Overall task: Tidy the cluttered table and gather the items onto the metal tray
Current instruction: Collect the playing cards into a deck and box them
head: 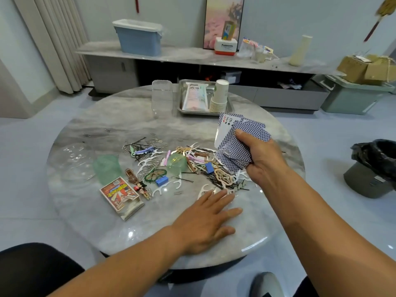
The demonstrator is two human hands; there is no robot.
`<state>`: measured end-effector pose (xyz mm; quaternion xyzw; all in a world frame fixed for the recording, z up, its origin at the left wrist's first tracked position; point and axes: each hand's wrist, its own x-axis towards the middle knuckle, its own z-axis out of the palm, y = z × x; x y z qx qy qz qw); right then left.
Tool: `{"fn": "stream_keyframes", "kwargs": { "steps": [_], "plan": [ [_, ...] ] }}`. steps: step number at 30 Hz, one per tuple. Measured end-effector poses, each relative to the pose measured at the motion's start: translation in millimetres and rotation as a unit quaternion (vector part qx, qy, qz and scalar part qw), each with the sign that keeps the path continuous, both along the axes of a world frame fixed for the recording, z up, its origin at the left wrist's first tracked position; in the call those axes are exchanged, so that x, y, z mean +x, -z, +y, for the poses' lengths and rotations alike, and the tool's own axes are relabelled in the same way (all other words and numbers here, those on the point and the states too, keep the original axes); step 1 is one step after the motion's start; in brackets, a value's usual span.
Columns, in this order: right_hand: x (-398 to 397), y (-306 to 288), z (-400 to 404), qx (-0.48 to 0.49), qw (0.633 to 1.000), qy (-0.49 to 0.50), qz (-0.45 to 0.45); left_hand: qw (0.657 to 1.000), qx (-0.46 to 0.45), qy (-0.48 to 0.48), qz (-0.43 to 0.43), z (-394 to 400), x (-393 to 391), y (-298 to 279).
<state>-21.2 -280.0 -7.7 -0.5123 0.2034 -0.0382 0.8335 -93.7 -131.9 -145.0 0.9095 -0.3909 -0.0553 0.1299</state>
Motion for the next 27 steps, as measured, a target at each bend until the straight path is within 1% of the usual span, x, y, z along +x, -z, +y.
{"fn": "stream_keyframes", "kwargs": {
  "steps": [3, 7, 9, 11, 12, 13, 14, 15, 16, 17, 18, 19, 20, 21, 22, 23, 24, 25, 27],
  "plan": [
    [-3.2, 1.3, 2.0, -0.022, 1.0, 0.0, -0.012, 0.999, 0.028, -0.035, -0.009, 0.1, 16.9, 11.4],
    [-3.9, -1.5, -4.0, -0.019, 1.0, -0.015, -0.011, 0.99, -0.008, -0.131, -0.05, 13.7, 54.2, 17.8],
    [-5.9, -2.6, -6.9, -0.028, 0.999, -0.033, -0.013, 0.982, -0.009, -0.179, -0.067, 30.2, 73.7, 17.7],
    [-9.1, 0.1, -9.0, -0.072, 0.995, -0.069, -0.024, 0.975, 0.005, -0.205, -0.087, 48.2, 88.7, 15.8],
    [-11.2, 2.0, -9.6, -0.109, 0.989, -0.092, -0.03, 0.973, 0.007, -0.207, -0.099, 56.7, 93.1, 14.9],
    [-13.2, 4.2, -10.8, -0.169, 0.978, -0.119, -0.039, 0.973, 0.001, -0.203, -0.109, 63.4, 95.2, 14.3],
    [-15.8, 6.7, -10.7, -0.254, 0.954, -0.149, -0.053, 0.974, -0.015, -0.197, -0.112, 70.1, 94.0, 13.0],
    [-18.2, 9.6, -10.7, -0.344, 0.919, -0.18, -0.069, 0.974, -0.049, -0.195, -0.105, 73.3, 92.1, 12.7],
    [-20.5, 13.5, -9.6, -0.419, 0.879, -0.213, -0.083, 0.969, -0.103, -0.206, -0.087, 74.4, 89.0, 12.2],
    [-23.9, 18.1, -6.5, -0.47, 0.842, -0.248, -0.092, 0.954, -0.178, -0.234, -0.057, 73.3, 84.7, 9.7],
    [-27.1, 23.9, -3.3, -0.509, 0.806, -0.287, -0.098, 0.922, -0.269, -0.277, -0.026, 70.4, 81.3, 5.0],
    [-30.4, 31.3, 0.7, -0.553, 0.761, -0.323, -0.104, 0.875, -0.357, -0.327, 0.002, 66.5, 76.7, -2.6],
    [-33.0, 39.4, 4.8, -0.605, 0.705, -0.353, -0.11, 0.827, -0.424, -0.368, 0.033, 61.8, 71.8, -12.4],
    [-35.9, 47.9, 8.2, -0.659, 0.64, -0.378, -0.112, 0.789, -0.465, -0.395, 0.066, 56.3, 66.3, -21.6],
    [-38.7, 56.0, 11.5, -0.704, 0.579, -0.395, -0.112, 0.769, -0.488, -0.402, 0.099, 51.9, 58.8, -29.3],
    [-41.0, 63.6, 13.8, -0.733, 0.534, -0.406, -0.114, 0.759, -0.501, -0.395, 0.133, 46.6, 49.9, -33.7],
    [-43.3, 69.2, 16.8, -0.746, 0.509, -0.413, -0.118, 0.753, -0.512, -0.38, 0.166, 41.8, 37.9, -36.2],
    [-45.0, 72.1, 18.5, -0.751, 0.5, -0.413, -0.123, 0.75, -0.517, -0.364, 0.194, 35.2, 26.8, -34.9],
    [-45.3, 73.2, 19.5, -0.753, 0.505, -0.4, -0.136, 0.751, -0.516, -0.345, 0.224, 22.6, 8.1, -25.9]
  ]
}}
